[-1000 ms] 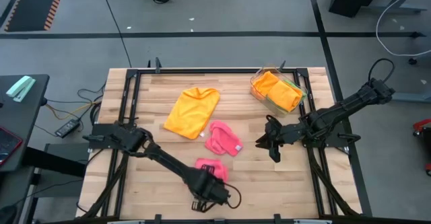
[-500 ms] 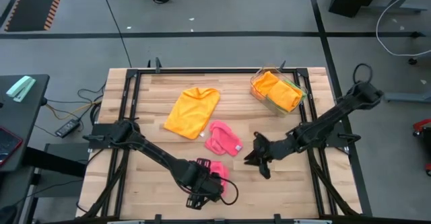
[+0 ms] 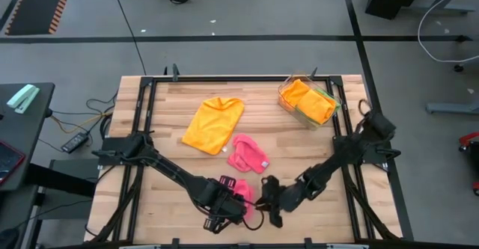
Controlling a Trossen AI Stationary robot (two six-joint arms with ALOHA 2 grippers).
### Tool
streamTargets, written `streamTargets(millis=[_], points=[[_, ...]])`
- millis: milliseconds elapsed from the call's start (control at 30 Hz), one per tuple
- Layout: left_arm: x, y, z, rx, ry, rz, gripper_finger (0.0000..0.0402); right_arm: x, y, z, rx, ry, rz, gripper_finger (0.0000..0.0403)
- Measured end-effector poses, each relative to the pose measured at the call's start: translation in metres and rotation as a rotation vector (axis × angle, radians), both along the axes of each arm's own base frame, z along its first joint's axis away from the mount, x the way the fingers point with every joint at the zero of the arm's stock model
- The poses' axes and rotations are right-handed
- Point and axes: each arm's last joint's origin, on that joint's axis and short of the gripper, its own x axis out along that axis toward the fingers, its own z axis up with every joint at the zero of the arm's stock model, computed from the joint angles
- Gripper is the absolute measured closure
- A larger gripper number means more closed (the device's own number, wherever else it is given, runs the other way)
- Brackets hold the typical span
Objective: Fold microfiber towels
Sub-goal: Fold the left pink towel
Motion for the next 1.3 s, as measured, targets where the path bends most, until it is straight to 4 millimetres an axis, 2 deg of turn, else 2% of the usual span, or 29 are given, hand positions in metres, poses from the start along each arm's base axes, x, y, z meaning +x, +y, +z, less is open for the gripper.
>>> streamTargets(millis=[167, 267, 467, 533, 667, 733, 967, 1067, 1200, 1300], points=[[-0.019, -0.003, -0.018, 0.007, -0.012, -0.063, 0.0234, 0.007, 0.021, -0.022, 0.033, 0.047, -0.057, 0.0299], [-0.04, 0.003, -0.021, -0.027, -0.061, -0.064, 0.0256, 0.013, 0.028, -0.03, 0.04, 0.055, -0.089, 0.0281], [-0.072, 0.029, -0.017, -0.132, -0.191, 0.006, 0.0293, 0.028, 0.028, -0.04, 0.076, 0.074, -0.164, 0.0234], [-0.083, 0.039, -0.019, -0.14, -0.186, 0.043, 0.0302, 0.033, 0.03, -0.04, 0.077, 0.062, -0.161, 0.0222], [-0.098, 0.052, -0.016, -0.173, -0.183, 0.124, 0.0316, 0.042, 0.03, -0.045, 0.091, 0.076, -0.188, 0.0213], [-0.099, 0.054, -0.012, -0.194, -0.202, 0.144, 0.0321, 0.045, 0.028, -0.046, 0.104, 0.084, -0.211, 0.0214], [-0.1, 0.055, -0.009, -0.21, -0.202, 0.179, 0.0333, 0.05, 0.02, -0.047, 0.12, 0.092, -0.239, 0.0258], [-0.1, 0.054, -0.009, -0.215, -0.2, 0.192, 0.0332, 0.051, 0.021, -0.047, 0.112, 0.087, -0.212, 0.0301], [-0.1, 0.054, -0.01, -0.216, -0.198, 0.197, 0.0328, 0.051, 0.022, -0.046, 0.068, 0.067, -0.164, 0.0383], [-0.1, 0.054, -0.01, -0.218, -0.196, 0.202, 0.0327, 0.05, 0.029, -0.036, -0.001, 0.004, -0.104, 0.0395]])
